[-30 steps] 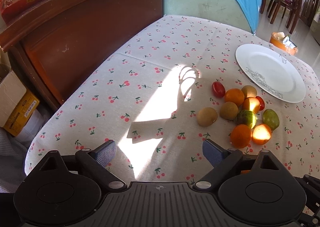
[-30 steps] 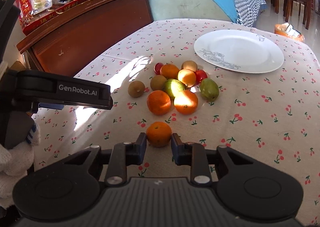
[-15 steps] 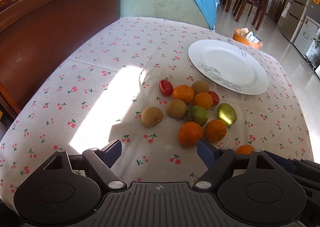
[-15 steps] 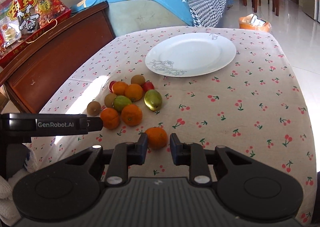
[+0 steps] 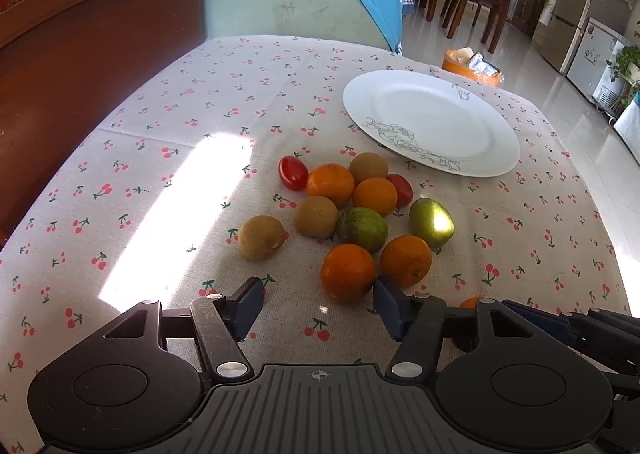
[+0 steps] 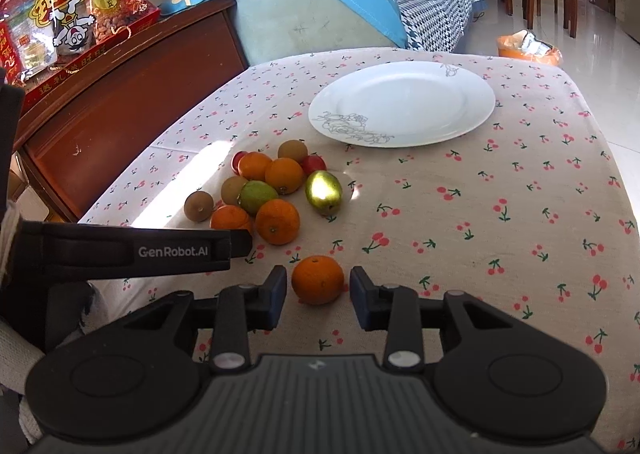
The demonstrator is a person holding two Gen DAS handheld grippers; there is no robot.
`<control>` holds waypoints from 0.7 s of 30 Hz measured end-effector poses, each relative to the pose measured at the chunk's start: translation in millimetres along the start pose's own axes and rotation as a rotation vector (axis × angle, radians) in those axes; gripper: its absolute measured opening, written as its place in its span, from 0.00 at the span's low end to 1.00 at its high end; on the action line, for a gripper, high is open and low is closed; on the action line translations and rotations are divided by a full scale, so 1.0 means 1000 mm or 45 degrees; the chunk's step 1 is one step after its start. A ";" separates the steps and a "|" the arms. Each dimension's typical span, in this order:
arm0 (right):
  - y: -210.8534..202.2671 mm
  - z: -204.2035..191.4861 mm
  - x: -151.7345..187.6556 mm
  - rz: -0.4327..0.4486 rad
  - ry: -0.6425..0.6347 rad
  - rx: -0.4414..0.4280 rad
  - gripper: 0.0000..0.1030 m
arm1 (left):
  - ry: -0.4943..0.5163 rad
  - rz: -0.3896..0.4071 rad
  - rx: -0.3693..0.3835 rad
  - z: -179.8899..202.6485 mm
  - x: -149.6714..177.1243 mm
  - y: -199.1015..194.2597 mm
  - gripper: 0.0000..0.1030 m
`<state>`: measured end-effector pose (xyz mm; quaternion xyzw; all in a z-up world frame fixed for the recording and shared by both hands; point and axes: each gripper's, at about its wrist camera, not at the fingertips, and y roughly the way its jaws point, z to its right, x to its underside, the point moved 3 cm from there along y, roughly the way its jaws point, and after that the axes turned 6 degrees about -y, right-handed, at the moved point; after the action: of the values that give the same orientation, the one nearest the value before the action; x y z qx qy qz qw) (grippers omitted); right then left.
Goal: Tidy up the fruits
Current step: 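Grasp a mandarin orange with the right gripper while the left gripper approaches another orange, then grasp a second mandarin orange with the left gripper while the right gripper lifts its orange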
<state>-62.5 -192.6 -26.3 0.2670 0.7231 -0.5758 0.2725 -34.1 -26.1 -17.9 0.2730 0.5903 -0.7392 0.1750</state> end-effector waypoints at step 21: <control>-0.006 0.008 -0.009 0.048 0.051 0.016 0.28 | -0.142 0.122 0.103 -0.010 -0.013 -0.022 0.20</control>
<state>-60.1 -202.0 -17.4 0.2938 0.7196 -0.5696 0.2673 -34.5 -12.4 5.8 0.2663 0.5356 -0.7672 0.2314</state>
